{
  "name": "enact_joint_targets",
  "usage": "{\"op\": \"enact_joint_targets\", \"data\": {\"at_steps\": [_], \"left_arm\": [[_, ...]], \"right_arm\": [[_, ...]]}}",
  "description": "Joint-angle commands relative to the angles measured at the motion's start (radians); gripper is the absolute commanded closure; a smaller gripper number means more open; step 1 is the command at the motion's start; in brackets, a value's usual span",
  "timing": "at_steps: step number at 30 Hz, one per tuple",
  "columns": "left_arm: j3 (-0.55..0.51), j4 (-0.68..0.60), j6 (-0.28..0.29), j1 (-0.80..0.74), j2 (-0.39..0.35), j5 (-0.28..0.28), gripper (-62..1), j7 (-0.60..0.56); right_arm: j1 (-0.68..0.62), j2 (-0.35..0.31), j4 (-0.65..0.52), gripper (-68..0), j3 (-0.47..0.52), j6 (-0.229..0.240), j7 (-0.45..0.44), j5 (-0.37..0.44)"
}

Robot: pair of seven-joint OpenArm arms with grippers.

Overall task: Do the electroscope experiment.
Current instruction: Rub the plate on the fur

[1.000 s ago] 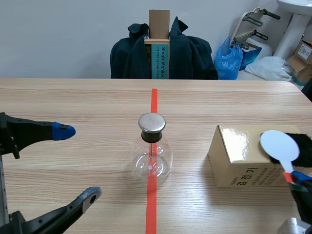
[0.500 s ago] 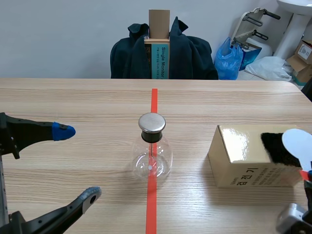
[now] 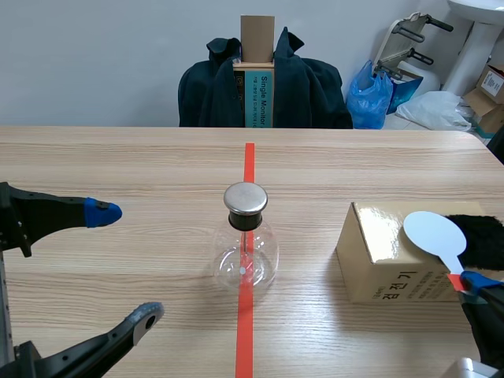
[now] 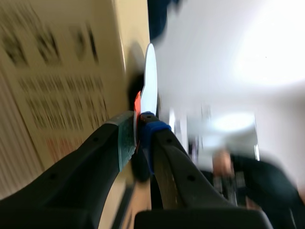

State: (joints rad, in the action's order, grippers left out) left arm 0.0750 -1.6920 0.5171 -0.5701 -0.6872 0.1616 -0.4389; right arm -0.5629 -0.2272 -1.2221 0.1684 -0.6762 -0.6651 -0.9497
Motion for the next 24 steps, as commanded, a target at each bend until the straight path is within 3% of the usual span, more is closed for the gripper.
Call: {"op": "enact_joint_targets", "data": {"at_steps": [1,2,5,6,7,9,10,11,14,15,18,19,21,23,24], "left_arm": [[-0.009,-0.006,-0.002,0.003,0.005,0.010,-62.3,-0.014],[-0.009,-0.006,-0.002,0.003,0.005,0.010,-62.3,-0.014],[-0.009,-0.006,-0.002,0.003,0.005,0.010,-62.3,-0.014],[-0.009,-0.006,-0.002,0.003,0.005,0.010,-62.3,-0.014],[-0.009,-0.006,-0.002,0.003,0.005,0.010,-62.3,-0.014],[-0.009,-0.006,-0.002,0.003,0.005,0.010,-62.3,-0.014],[-0.009,-0.006,-0.002,0.003,0.005,0.010,-62.3,-0.014],[-0.009,-0.006,-0.002,0.003,0.005,0.010,-62.3,-0.014],[-0.009,-0.006,-0.002,0.003,0.005,0.010,-62.3,-0.014],[-0.009,-0.006,-0.002,0.003,0.005,0.010,-62.3,-0.014],[-0.009,-0.006,-0.002,0.003,0.005,0.010,-62.3,-0.014],[-0.009,-0.006,-0.002,0.003,0.005,0.010,-62.3,-0.014],[-0.009,-0.006,-0.002,0.003,0.005,0.010,-62.3,-0.014],[-0.009,-0.006,-0.002,0.003,0.005,0.010,-62.3,-0.014],[-0.009,-0.006,-0.002,0.003,0.005,0.010,-62.3,-0.014]], "right_arm": [[0.003,-0.006,-0.006,-0.8,0.014,-0.012,0.085,0.018],[0.002,-0.009,-0.006,-0.8,0.014,-0.004,0.069,0.017],[0.001,-0.013,-0.006,-0.8,0.013,0.018,-0.132,0.013],[0.001,-0.011,-0.006,-0.8,0.013,0.016,-0.150,0.013],[0.000,-0.007,-0.006,-0.8,0.014,0.006,-0.112,0.014],[-0.002,0.001,-0.006,-0.8,0.014,-0.016,0.049,0.013],[-0.003,-0.001,-0.006,-0.8,0.014,-0.016,0.074,0.010],[-0.003,-0.008,-0.006,-0.8,0.014,-0.015,0.048,0.010],[0.001,-0.016,-0.006,-0.8,0.014,-0.013,-0.154,0.010],[0.001,-0.012,-0.006,-0.8,0.013,-0.017,-0.150,0.011],[-0.002,0.007,-0.006,-0.8,0.014,-0.041,0.067,0.013],[-0.003,0.003,-0.006,-0.8,0.014,-0.030,0.082,0.013],[-0.002,-0.007,-0.005,-0.8,0.014,-0.003,-0.016,0.009],[0.002,-0.007,-0.005,-0.8,0.012,-0.006,-0.138,0.010],[0.002,-0.004,-0.005,-0.8,0.011,-0.015,-0.142,0.011]]}}
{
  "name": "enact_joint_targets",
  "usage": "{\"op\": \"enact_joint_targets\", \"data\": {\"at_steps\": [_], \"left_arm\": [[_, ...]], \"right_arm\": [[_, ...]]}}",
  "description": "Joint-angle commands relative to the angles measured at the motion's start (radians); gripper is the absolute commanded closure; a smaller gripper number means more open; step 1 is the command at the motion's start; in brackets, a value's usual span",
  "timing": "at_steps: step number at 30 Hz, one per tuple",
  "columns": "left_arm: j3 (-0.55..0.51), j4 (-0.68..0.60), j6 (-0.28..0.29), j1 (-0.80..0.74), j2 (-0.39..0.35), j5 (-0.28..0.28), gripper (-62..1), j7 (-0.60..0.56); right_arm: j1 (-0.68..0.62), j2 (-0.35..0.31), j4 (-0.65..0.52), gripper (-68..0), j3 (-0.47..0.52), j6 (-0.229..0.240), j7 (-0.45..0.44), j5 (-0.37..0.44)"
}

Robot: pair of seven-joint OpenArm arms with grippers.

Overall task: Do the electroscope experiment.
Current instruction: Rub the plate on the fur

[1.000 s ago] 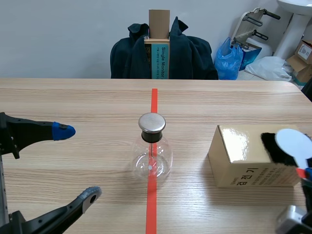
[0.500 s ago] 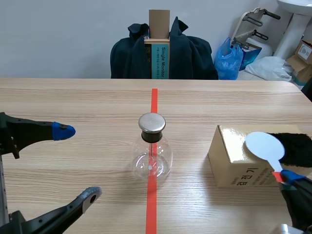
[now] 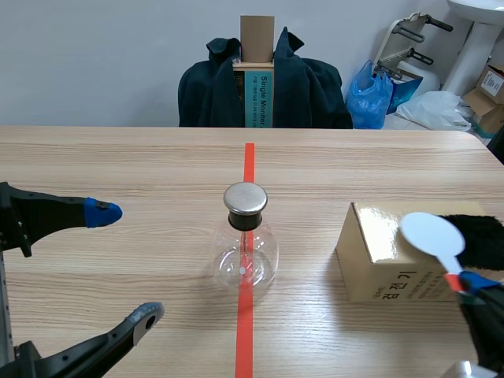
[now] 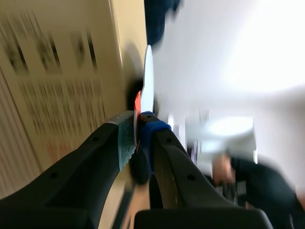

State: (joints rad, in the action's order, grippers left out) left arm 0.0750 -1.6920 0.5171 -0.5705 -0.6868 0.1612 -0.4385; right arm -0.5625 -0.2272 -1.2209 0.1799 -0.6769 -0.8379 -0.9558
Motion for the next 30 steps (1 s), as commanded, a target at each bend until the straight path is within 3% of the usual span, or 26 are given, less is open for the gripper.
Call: {"op": "enact_joint_targets", "data": {"at_steps": [1,3,4,5,8,9,11,13,16,19,23,26,30], "left_arm": [[-0.009,-0.006,-0.002,0.003,0.005,0.010,-62.3,-0.014],[-0.009,-0.006,-0.002,0.003,0.005,0.010,-62.3,-0.014],[-0.009,-0.006,-0.002,0.003,0.005,0.010,-62.3,-0.014],[-0.009,-0.006,-0.002,0.003,0.005,0.010,-62.3,-0.014],[-0.009,-0.006,-0.002,0.003,0.005,0.010,-62.3,-0.014],[-0.009,-0.006,-0.002,0.003,0.005,0.010,-62.3,-0.014],[-0.009,-0.006,-0.002,0.003,0.005,0.009,-62.3,-0.014],[-0.009,-0.006,-0.002,0.003,0.005,0.006,-62.3,-0.014],[-0.009,-0.006,-0.002,0.003,0.005,0.006,-62.3,-0.014],[-0.009,-0.006,-0.002,0.003,0.005,0.006,-62.3,-0.014],[-0.009,-0.006,-0.002,0.003,0.005,0.006,-62.3,-0.014],[-0.009,-0.006,-0.002,0.003,0.005,0.006,-62.3,-0.014],[-0.009,-0.006,-0.002,0.003,0.005,0.006,-62.3,-0.013]], "right_arm": [[0.000,0.003,-0.006,-0.8,0.000,-0.024,0.081,0.020],[-0.003,0.008,-0.006,-0.8,0.001,-0.035,0.246,0.019],[-0.003,0.005,-0.006,-0.8,0.005,-0.033,0.274,0.019],[-0.007,0.000,-0.006,-0.8,0.007,-0.024,0.253,0.019],[-0.005,-0.007,-0.006,-0.8,0.005,-0.013,0.081,0.016],[-0.002,-0.002,-0.006,-0.8,0.002,-0.021,0.086,0.017],[-0.003,0.012,-0.006,-0.8,0.003,-0.043,0.205,0.021],[-0.009,0.011,-0.005,-0.8,0.013,-0.029,0.294,0.020],[-0.016,-0.006,-0.005,-0.8,0.020,0.006,0.177,0.016],[-0.014,0.003,-0.006,-0.8,0.020,0.005,0.076,0.016],[-0.016,0.005,-0.006,-0.8,0.023,0.004,0.163,0.021],[-0.016,0.003,-0.006,-0.8,0.023,0.003,0.169,0.020],[-0.016,0.000,-0.008,-0.8,0.023,-0.042,0.165,0.020]]}}
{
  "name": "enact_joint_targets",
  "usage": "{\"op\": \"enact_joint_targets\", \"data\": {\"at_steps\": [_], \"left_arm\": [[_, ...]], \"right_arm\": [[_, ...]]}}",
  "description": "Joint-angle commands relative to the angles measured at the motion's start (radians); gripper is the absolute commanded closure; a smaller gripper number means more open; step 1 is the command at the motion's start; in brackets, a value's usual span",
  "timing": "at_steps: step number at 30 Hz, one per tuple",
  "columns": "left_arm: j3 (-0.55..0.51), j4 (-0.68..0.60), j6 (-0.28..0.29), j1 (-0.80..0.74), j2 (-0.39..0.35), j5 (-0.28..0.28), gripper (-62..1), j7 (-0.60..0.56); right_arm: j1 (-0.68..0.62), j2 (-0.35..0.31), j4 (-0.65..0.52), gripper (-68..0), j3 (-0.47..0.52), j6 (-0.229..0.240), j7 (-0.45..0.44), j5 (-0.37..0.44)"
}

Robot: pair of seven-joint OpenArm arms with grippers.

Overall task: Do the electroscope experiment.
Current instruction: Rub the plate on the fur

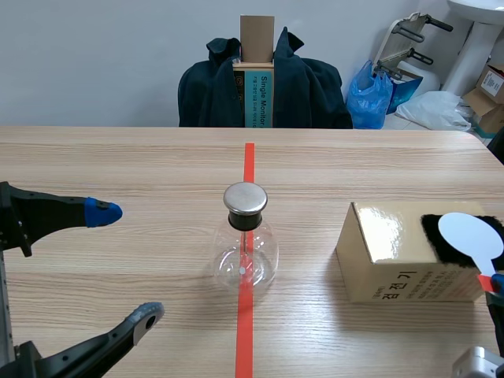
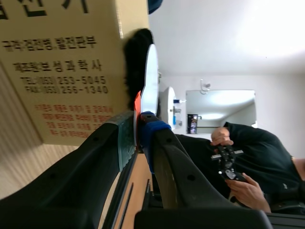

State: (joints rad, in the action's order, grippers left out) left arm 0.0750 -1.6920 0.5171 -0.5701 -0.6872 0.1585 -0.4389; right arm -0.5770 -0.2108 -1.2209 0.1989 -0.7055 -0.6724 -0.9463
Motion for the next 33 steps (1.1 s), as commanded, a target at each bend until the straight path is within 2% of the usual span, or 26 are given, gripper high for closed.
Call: {"op": "enact_joint_targets", "data": {"at_steps": [1,9,16,22,28,29,31,33], "left_arm": [[-0.009,-0.006,-0.002,0.003,0.005,0.009,-62.3,-0.013],[-0.009,-0.006,-0.002,0.003,0.005,0.009,-62.3,-0.006],[-0.009,-0.005,-0.002,0.003,0.005,0.009,-62.3,-0.006],[-0.009,0.009,-0.002,0.009,0.005,0.009,-62.3,0.000],[0.053,0.097,0.002,0.122,-0.004,0.009,-62.3,0.141],[0.071,0.124,0.003,0.150,-0.006,0.010,-60.7,0.157],[0.108,0.187,0.005,0.209,-0.006,0.010,-42.2,0.175],[0.148,0.255,0.034,0.272,-0.006,0.010,-22.7,0.175]], "right_arm": [[-0.002,-0.018,-0.011,-0.8,0.005,-0.021,-0.002,0.011],[-0.002,-0.019,-0.070,-0.8,0.029,-0.074,-0.019,0.014],[-0.002,-0.019,-0.189,-0.8,0.079,-0.077,-0.046,0.047],[-0.002,-0.050,-0.339,-0.8,0.105,-0.077,-0.053,0.160],[0.019,-0.055,-0.511,-0.8,0.150,-0.077,-0.051,0.278],[0.025,-0.055,-0.533,-0.8,0.156,-0.077,-0.051,0.293],[0.042,-0.055,-0.568,-0.8,0.164,-0.068,-0.050,0.321],[0.061,-0.055,-0.592,-0.8,0.168,-0.060,-0.048,0.339]]}}
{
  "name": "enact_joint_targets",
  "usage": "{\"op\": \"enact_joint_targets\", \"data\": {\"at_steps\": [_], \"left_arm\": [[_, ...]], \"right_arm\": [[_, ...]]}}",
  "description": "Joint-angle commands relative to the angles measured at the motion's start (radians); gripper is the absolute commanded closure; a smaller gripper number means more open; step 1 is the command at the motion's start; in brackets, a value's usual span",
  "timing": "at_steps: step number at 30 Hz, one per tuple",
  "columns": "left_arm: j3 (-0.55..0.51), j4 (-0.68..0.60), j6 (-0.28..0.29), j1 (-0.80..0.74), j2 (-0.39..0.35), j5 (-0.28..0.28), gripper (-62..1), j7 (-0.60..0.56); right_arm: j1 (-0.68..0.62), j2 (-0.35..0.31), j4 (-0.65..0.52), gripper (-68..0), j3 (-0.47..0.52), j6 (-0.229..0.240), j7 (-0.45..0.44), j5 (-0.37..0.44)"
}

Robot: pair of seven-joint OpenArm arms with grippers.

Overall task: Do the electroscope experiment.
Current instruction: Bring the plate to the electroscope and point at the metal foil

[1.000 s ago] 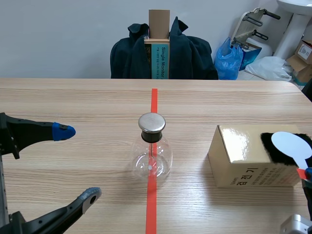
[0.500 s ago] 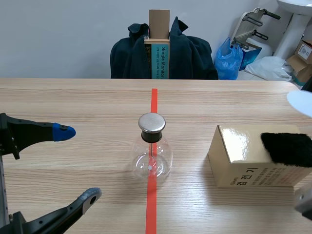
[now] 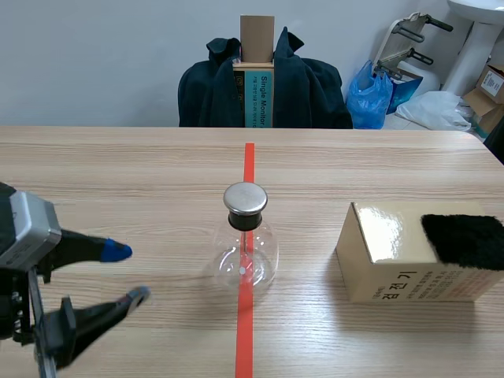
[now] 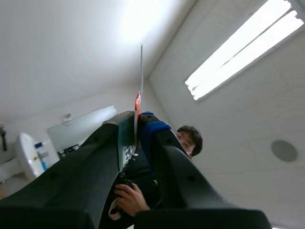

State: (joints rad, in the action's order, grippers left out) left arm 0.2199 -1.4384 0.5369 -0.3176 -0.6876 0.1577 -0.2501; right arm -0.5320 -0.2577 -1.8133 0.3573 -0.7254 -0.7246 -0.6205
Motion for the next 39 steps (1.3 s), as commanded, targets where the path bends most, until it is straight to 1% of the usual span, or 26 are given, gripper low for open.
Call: {"op": "enact_joint_targets", "data": {"at_steps": [1,2,3,5,8,12,13,16,21,22,24,27,29,32,34,39], "left_arm": [[0.023,0.035,0.038,0.051,-0.005,0.011,-13.7,-0.017],[0.045,0.066,0.060,0.082,-0.005,0.012,-5.9,-0.024],[0.068,0.097,0.079,0.113,-0.002,0.018,-1.6,-0.034],[0.110,0.151,0.096,0.169,0.013,0.019,-1.9,-0.069],[0.171,0.224,0.095,0.241,0.049,0.019,-1.9,-0.128],[0.242,0.299,0.095,0.323,0.107,0.018,-1.9,-0.153],[0.257,0.314,0.095,0.340,0.120,0.018,-1.9,-0.153],[0.295,0.357,0.094,0.378,0.149,0.018,-1.9,-0.154],[0.315,0.404,0.070,0.409,0.189,0.017,-1.9,-0.154],[0.318,0.412,0.060,0.413,0.196,0.016,-1.9,-0.154],[0.320,0.427,0.035,0.418,0.209,0.010,-1.9,-0.154],[0.320,0.441,0.011,0.418,0.224,0.010,-1.9,-0.154],[0.320,0.448,0.003,0.417,0.230,0.009,-1.9,-0.154],[0.320,0.457,-0.002,0.418,0.239,0.006,-1.9,-0.154],[0.320,0.457,-0.003,0.418,0.244,0.000,-1.9,-0.153],[0.320,0.457,-0.014,0.417,0.250,-0.007,-1.9,-0.151]], "right_arm": [[0.025,-0.008,-0.009,-0.8,0.010,-0.040,0.004,0.027],[0.035,-0.008,-0.016,-0.8,0.010,-0.037,0.005,0.032],[0.041,-0.008,-0.023,-0.8,0.010,-0.036,0.008,0.039],[0.054,-0.008,-0.034,-0.8,0.010,-0.021,0.012,0.053],[0.072,-0.008,-0.053,-0.8,0.010,0.006,0.040,0.053],[0.112,-0.008,-0.077,-0.8,0.010,0.046,0.076,0.053],[0.124,-0.008,-0.079,-0.8,0.010,0.058,0.084,0.053],[0.148,-0.008,-0.086,-0.8,0.008,0.113,0.098,0.052],[0.152,-0.008,-0.086,-0.8,0.005,0.201,0.098,0.027],[0.152,-0.008,-0.086,-0.8,0.000,0.213,0.098,0.022],[0.152,-0.008,-0.086,-0.8,-0.019,0.219,0.099,0.022],[0.156,-0.017,-0.086,-0.8,-0.071,0.218,0.135,0.013],[0.170,-0.030,-0.086,-0.8,-0.122,0.218,0.191,-0.010],[0.185,-0.056,-0.085,-0.8,-0.225,0.218,0.291,-0.061],[0.196,-0.071,-0.082,-0.8,-0.299,0.218,0.342,-0.097],[0.213,-0.074,-0.051,-0.8,-0.470,0.217,0.405,-0.206]]}}
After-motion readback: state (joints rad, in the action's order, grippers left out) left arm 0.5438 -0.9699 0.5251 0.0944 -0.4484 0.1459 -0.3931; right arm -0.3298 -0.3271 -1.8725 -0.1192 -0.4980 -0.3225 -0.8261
